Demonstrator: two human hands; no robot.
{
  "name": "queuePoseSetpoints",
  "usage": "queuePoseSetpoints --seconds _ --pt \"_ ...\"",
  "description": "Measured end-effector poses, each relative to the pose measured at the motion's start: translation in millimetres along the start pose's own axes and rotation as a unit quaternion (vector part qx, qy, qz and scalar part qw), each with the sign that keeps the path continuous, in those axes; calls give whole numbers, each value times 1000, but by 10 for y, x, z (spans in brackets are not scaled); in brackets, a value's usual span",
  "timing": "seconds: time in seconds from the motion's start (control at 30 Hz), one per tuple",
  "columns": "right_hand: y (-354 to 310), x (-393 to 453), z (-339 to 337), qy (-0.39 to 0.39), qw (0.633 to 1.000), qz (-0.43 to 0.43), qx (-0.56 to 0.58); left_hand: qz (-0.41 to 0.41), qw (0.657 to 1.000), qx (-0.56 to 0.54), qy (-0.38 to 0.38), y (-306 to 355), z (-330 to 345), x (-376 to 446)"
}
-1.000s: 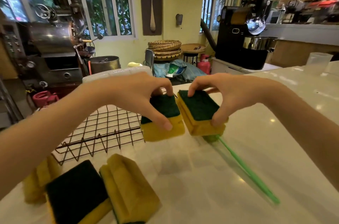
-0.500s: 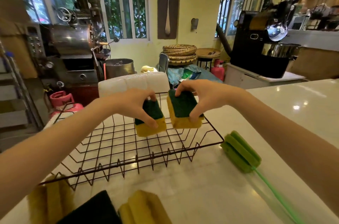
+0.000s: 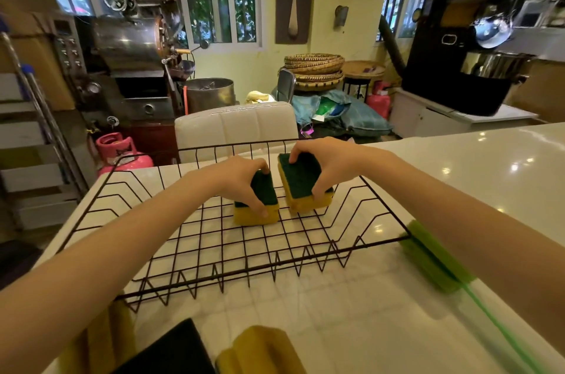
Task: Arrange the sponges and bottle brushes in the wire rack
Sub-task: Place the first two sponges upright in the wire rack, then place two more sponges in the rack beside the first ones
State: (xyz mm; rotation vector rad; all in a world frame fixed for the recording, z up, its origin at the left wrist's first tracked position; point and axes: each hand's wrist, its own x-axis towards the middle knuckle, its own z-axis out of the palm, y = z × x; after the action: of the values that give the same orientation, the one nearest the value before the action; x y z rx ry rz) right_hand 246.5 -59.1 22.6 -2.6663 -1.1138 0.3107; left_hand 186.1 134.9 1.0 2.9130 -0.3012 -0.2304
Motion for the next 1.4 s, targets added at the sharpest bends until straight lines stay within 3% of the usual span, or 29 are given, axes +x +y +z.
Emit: queuePoseSetpoints --seconds 0.27,0.63,0.83,1.1,1.27,1.4 --pt "-94 133 63 -74 996 32 -43 8 1000 -9 4 51 48 5" --pt "-119 216 111 -106 991 38 -68 28 1000 -13 2 84 70 -5" --pt "-184 200 147 -112 988 48 -96 10 997 20 -71 109 32 -20" --pt "-430 -96 36 -50 998 1 -48 -5 989 -57 -138 215 -290 -306" --pt "-704 -516 13 0 998 -54 12 25 991 -78 -103 344 -399 -804" --pt "-903 -874 160 39 992 -107 53 53 995 -85 -28 463 -291 -1279"
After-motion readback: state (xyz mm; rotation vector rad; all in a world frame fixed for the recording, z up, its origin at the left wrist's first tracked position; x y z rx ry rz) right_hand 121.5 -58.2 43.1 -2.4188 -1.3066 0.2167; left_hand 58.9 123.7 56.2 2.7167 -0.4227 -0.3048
